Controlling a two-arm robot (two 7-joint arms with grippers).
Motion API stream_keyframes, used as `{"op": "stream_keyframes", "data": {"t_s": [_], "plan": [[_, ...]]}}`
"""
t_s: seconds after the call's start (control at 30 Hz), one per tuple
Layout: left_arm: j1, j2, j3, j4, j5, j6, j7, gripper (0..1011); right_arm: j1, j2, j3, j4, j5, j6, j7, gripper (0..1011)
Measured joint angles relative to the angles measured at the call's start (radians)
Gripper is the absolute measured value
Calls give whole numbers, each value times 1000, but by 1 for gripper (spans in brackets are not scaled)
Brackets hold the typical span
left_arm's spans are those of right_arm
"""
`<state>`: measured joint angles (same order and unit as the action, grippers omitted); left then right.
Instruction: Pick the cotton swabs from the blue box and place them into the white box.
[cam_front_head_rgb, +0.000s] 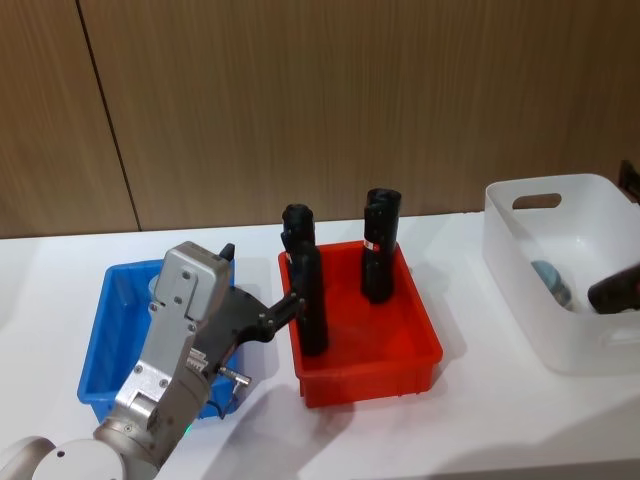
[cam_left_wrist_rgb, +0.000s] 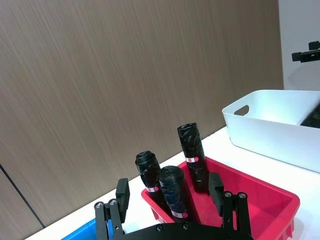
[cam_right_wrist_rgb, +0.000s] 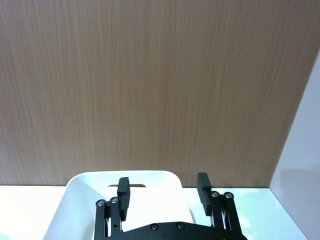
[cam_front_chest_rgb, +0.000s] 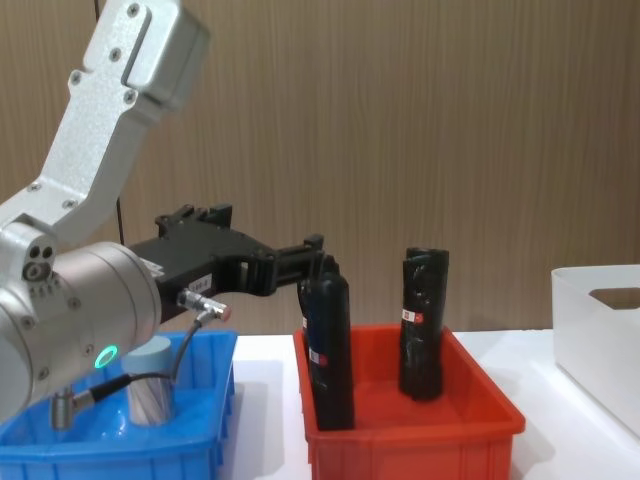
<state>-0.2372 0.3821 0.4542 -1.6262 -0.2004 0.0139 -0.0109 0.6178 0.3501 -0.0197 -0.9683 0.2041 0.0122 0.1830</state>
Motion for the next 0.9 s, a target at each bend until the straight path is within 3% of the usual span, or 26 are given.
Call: {"op": "stream_keyframes", "data": {"t_s": [0.23, 0.9], "plan": [[0, 0, 0, 0, 0, 0, 0, 999, -2, 2, 4, 3, 3, -2, 6, 998], [0, 0, 0, 0, 0, 0, 0, 1000, -18, 6, 11, -14, 8, -4, 18, 1002]]}}
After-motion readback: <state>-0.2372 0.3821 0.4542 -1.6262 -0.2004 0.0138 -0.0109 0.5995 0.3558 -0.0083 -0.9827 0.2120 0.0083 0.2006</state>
